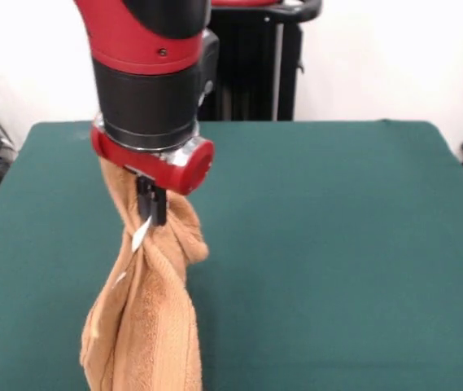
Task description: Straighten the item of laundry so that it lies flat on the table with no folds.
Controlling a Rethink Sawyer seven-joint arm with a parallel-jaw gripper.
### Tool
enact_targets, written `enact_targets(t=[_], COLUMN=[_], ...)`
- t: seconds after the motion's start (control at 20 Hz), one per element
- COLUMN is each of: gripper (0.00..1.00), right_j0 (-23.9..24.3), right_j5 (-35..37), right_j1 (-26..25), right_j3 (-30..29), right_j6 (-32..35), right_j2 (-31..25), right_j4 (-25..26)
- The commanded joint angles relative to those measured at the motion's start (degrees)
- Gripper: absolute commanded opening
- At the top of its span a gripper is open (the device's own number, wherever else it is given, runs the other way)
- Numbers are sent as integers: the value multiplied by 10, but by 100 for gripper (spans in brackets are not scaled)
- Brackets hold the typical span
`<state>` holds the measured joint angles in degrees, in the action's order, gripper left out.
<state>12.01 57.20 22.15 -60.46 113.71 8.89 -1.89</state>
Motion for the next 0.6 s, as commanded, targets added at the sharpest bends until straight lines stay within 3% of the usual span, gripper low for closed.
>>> enact_targets(t=[0.05, 0.4, 0.6], gripper=[0, 0, 0], right_j0=[-52, -94, -121], right_j5=[-17, -14, 15], right_j1=[69, 106, 104], right_j3=[-114, -161, -142], right_j6=[-2, 74, 115], right_j2=[-53, -44, -37], right_j4=[14, -7, -18])
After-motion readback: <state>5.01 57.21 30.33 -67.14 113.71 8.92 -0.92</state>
